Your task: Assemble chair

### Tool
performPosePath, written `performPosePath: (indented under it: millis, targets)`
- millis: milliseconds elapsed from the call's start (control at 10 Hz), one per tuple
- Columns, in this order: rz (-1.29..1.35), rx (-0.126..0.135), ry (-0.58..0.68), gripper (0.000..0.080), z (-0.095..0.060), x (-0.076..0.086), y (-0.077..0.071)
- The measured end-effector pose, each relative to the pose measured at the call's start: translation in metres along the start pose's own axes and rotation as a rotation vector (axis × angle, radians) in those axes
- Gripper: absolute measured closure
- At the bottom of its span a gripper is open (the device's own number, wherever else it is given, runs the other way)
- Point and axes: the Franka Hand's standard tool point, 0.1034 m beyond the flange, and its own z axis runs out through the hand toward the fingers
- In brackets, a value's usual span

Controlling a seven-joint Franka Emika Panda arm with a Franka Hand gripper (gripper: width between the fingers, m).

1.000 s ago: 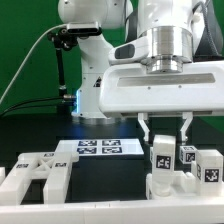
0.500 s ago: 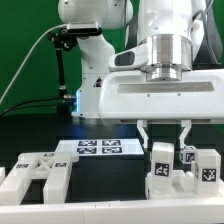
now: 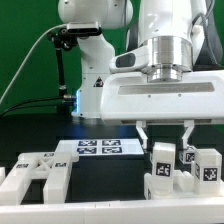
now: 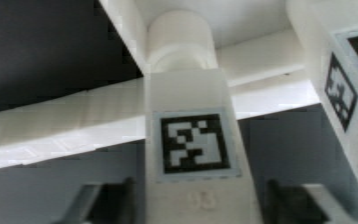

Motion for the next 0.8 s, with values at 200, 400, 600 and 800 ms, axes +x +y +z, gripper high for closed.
performPosePath:
  millis: [200,400,600,800]
  targets:
    - [0.000,0.000,0.000,0.0181,0.0000,0.0000,0.0000]
    - [-0.001,0.000,0.000,0.0159,0.0000,0.0000,0.0000]
    - [-0.001,0.000,0.000,0.0151,0.0000,0.0000,0.0000]
    - [0.000,-0.007,-0.046,0.0151,-0.0019,0.0040,0.0041]
